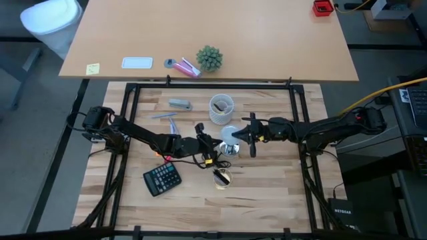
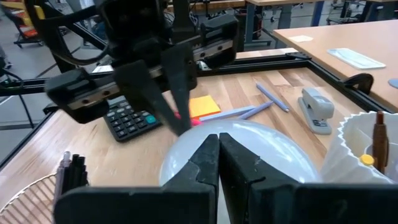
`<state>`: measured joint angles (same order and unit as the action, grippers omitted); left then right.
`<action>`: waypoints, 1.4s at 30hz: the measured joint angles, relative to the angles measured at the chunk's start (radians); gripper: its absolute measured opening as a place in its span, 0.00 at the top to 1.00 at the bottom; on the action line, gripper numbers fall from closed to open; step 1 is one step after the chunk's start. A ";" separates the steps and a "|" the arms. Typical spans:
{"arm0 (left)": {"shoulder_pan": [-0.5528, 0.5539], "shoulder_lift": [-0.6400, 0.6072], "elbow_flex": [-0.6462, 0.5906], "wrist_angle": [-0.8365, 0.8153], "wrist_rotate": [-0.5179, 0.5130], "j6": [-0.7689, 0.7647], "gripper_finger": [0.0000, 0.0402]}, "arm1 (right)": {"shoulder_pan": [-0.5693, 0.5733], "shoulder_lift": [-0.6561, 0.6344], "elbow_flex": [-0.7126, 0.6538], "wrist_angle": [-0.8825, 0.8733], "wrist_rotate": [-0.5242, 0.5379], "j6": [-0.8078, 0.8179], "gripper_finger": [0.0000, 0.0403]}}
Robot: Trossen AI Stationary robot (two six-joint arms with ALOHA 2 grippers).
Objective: Screw lightbulb
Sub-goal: Insert the lightbulb into the lamp
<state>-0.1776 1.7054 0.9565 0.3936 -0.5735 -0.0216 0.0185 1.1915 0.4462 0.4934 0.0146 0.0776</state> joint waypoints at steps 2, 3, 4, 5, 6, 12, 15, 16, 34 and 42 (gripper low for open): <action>0.000 0.000 0.000 0.000 -0.023 0.000 1.00 | 0.000 0.000 0.000 0.000 -0.007 0.000 0.97; 0.000 0.000 0.000 0.000 -0.034 0.000 1.00 | 0.000 0.000 0.000 0.000 -0.010 0.000 0.97; 0.000 0.000 0.000 0.000 -0.045 0.000 1.00 | 0.000 0.000 0.000 0.000 -0.019 0.001 0.97; 0.001 0.000 0.000 0.000 -0.055 0.000 1.00 | 0.001 0.000 0.000 0.000 -0.029 0.001 0.97; 0.001 0.000 0.000 0.000 -0.064 0.000 1.00 | 0.001 0.000 0.000 0.000 -0.036 0.001 0.97; 0.012 0.000 0.000 0.004 -0.081 -0.001 1.00 | 0.002 0.000 0.000 0.000 -0.042 0.007 0.97; 0.022 0.000 0.000 0.005 -0.084 -0.002 0.99 | 0.002 0.000 0.000 0.000 -0.042 0.007 0.97; 0.024 0.000 0.000 0.006 -0.089 -0.001 0.99 | 0.002 0.000 0.000 0.000 -0.042 0.007 0.97; -0.051 -0.042 0.000 0.018 -0.160 0.066 0.99 | 0.002 0.002 -0.001 0.026 -0.025 0.006 0.97; -0.056 -0.042 0.001 0.017 0.057 0.019 0.99 | 0.002 0.002 -0.002 0.036 -0.024 0.000 0.97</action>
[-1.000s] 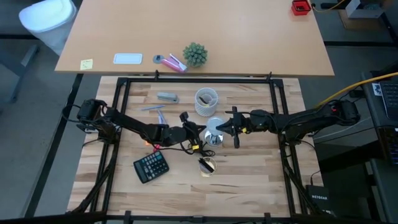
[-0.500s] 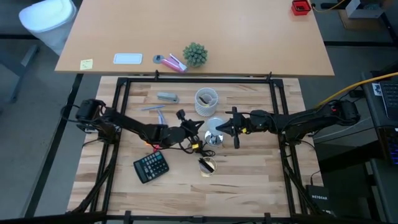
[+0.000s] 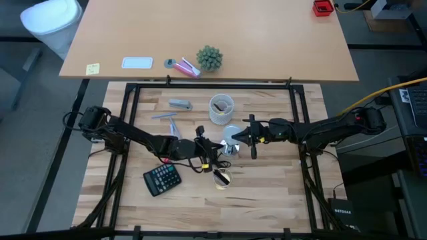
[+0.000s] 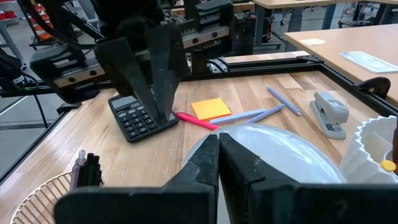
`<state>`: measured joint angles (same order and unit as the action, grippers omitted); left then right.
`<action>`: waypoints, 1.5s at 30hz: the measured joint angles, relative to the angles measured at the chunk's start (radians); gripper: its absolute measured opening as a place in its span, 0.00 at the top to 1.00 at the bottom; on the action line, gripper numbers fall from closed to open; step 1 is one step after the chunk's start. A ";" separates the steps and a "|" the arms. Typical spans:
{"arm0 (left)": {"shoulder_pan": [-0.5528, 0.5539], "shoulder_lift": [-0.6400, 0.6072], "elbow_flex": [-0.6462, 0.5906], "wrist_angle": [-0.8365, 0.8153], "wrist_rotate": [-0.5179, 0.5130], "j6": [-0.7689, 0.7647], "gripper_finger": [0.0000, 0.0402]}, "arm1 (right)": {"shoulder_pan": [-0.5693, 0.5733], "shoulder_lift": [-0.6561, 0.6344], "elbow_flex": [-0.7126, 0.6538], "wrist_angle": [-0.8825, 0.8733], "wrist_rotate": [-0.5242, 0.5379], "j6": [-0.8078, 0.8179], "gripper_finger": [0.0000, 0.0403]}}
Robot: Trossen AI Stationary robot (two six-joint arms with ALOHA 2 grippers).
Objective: Screw lightbulb
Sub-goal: Insert the lightbulb into the lamp
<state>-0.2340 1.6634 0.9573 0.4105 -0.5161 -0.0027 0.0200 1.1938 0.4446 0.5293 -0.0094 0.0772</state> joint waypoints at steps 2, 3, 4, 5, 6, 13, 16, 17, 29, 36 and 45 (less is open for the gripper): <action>0.003 0.000 0.000 0.001 0.001 -0.006 0.99 | 0.000 0.000 0.000 0.000 0.000 0.000 0.97; 0.006 0.001 0.000 0.000 0.001 -0.011 0.99 | 0.000 0.000 0.000 0.000 0.000 0.000 0.97; 0.009 0.001 0.000 -0.002 0.002 -0.019 0.99 | 0.000 0.000 0.000 0.000 0.000 0.000 0.97; 0.014 0.001 0.000 -0.004 0.005 -0.026 0.99 | 0.000 0.000 0.000 0.000 0.000 0.000 0.97; 0.018 0.001 0.000 -0.004 0.011 -0.035 0.99 | 0.000 0.000 0.000 0.000 0.000 0.000 0.97; 0.050 0.001 0.000 -0.003 0.146 -0.048 0.99 | -0.001 0.000 0.000 0.000 0.000 0.000 0.97; 0.055 0.001 0.000 -0.002 0.199 -0.048 0.99 | -0.001 0.000 0.000 -0.001 0.000 0.000 0.97; 0.057 0.001 0.000 -0.002 0.204 -0.048 0.99 | -0.001 0.000 0.001 0.000 0.000 0.000 0.97; 0.095 0.076 0.000 0.086 0.216 -0.057 0.99 | -0.001 -0.001 0.001 -0.003 -0.003 0.000 0.97; 0.088 0.081 -0.001 0.102 0.157 -0.040 0.99 | 0.000 -0.001 0.002 -0.004 -0.006 -0.001 0.97; 0.057 0.078 -0.001 0.132 0.151 0.010 0.99 | 0.000 -0.001 0.002 -0.003 -0.010 0.000 0.97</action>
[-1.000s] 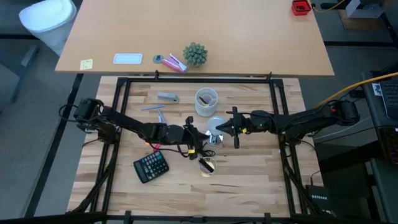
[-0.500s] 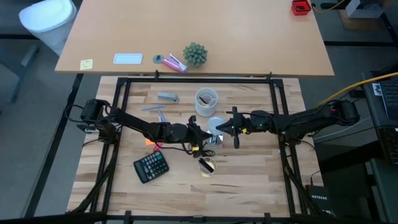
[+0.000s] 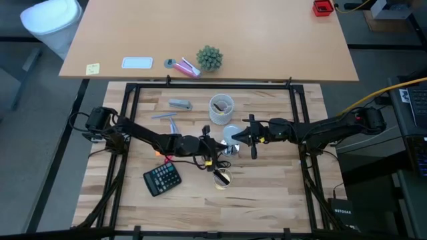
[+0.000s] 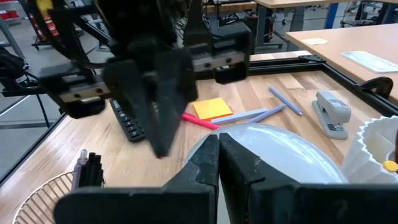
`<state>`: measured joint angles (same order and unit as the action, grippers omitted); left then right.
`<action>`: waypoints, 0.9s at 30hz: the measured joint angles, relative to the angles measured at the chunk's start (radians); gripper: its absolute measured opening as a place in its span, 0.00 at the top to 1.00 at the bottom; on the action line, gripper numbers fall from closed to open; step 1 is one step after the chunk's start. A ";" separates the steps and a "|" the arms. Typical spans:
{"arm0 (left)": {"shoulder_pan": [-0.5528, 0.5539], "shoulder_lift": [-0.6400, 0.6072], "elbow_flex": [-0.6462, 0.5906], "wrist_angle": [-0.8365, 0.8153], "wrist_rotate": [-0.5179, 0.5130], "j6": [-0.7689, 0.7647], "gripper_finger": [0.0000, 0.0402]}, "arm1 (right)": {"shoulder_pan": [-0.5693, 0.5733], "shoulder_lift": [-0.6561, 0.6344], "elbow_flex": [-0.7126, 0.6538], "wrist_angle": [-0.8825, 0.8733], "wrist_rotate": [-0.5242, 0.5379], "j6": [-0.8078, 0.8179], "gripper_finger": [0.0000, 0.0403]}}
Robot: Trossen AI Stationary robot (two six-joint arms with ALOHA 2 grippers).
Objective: Screw lightbulb
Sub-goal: Insert the lightbulb into the lamp
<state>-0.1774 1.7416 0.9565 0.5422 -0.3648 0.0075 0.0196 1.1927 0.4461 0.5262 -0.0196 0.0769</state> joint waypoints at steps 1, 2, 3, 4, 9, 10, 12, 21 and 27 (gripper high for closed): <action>-0.001 0.000 0.000 0.012 0.001 0.004 0.99 | 0.000 0.000 0.000 0.000 0.000 0.000 0.97; 0.000 0.000 0.000 0.023 0.002 0.006 0.99 | 0.001 0.000 0.000 0.000 0.000 0.000 0.97; 0.001 0.000 0.000 0.032 0.002 0.009 0.99 | 0.000 0.000 0.000 0.000 0.000 0.000 0.97; 0.005 0.000 0.000 0.034 0.002 0.011 0.99 | 0.000 0.000 0.000 0.000 0.000 0.000 0.97; 0.023 0.003 0.000 0.034 0.001 -0.009 0.99 | 0.000 0.000 0.000 0.000 0.000 0.000 0.97; 0.026 0.004 0.000 0.025 0.002 -0.018 0.99 | 0.000 0.000 0.000 0.000 0.000 0.000 0.97; 0.033 0.005 0.000 0.007 0.001 -0.029 0.99 | 0.000 0.000 0.000 0.000 0.000 0.000 0.97; 0.031 0.005 0.000 -0.007 -0.082 -0.027 0.99 | -0.001 0.000 0.000 0.000 -0.034 0.004 0.97; 0.032 0.005 0.000 -0.014 -0.131 -0.027 0.99 | -0.001 0.000 0.000 -0.001 -0.045 0.005 0.97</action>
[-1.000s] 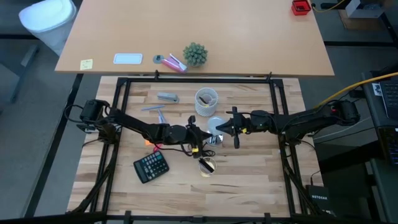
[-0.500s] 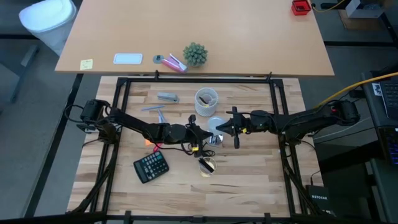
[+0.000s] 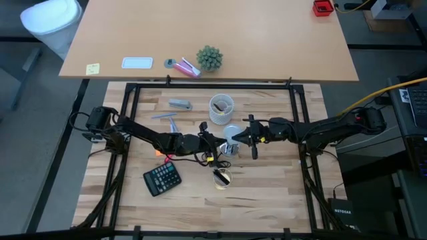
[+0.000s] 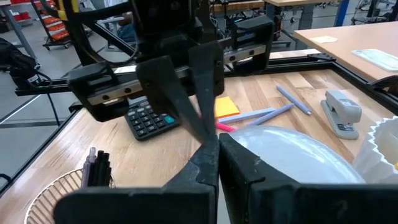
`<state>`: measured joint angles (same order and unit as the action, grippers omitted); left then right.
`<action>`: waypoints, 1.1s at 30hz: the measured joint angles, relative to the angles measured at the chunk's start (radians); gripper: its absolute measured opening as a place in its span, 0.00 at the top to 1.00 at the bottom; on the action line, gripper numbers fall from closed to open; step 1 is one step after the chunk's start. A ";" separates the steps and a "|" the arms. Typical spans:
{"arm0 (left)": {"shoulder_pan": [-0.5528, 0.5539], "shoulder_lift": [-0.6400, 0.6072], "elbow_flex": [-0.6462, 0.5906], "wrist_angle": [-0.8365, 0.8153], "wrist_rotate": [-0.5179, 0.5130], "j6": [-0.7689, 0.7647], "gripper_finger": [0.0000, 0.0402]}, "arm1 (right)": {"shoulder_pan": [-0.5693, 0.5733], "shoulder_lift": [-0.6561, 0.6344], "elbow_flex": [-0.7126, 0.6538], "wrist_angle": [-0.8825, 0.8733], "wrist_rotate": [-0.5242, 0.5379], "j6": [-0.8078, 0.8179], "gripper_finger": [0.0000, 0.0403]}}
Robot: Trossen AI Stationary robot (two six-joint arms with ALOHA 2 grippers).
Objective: Screw lightbulb
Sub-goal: Insert the lightbulb into the lamp
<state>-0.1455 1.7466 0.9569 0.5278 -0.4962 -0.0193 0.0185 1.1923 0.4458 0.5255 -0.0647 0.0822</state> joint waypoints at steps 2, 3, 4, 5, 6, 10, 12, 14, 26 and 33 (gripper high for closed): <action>0.000 0.000 0.000 -0.013 -0.027 0.000 0.99 | 0.000 0.000 0.000 0.000 -0.008 0.000 0.97; 0.000 0.000 0.000 -0.024 -0.043 0.000 0.99 | 0.000 0.000 0.000 0.000 -0.010 0.001 0.97; 0.000 0.000 0.000 -0.034 -0.056 -0.001 0.99 | 0.001 0.000 0.000 -0.001 -0.014 0.002 0.97; 0.001 0.000 0.000 -0.041 -0.066 -0.001 0.99 | 0.002 0.000 0.000 -0.002 -0.017 0.003 0.97; 0.002 0.000 0.000 -0.050 -0.073 -0.002 0.99 | 0.002 0.000 0.000 -0.003 -0.022 0.003 0.97; 0.002 0.001 0.000 -0.066 -0.126 0.000 0.99 | 0.003 0.002 -0.003 -0.025 -0.026 0.006 0.97; 0.002 0.001 0.000 -0.069 -0.156 0.003 0.99 | 0.003 0.010 -0.008 -0.051 -0.022 0.006 0.97; 0.002 0.001 0.000 -0.068 -0.181 0.014 0.99 | 0.002 0.007 -0.006 -0.035 -0.016 0.006 0.97; -0.014 -0.011 0.000 -0.079 -0.191 0.027 0.99 | 0.002 0.003 -0.003 -0.055 -0.038 0.003 0.97; -0.025 -0.011 0.000 -0.084 -0.191 0.023 0.99 | 0.002 -0.046 -0.002 -0.052 -0.116 0.003 0.97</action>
<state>-0.1703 1.7351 0.9569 0.4442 -0.6868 0.0032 0.0206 1.1459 0.4433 0.4734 -0.1803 0.0848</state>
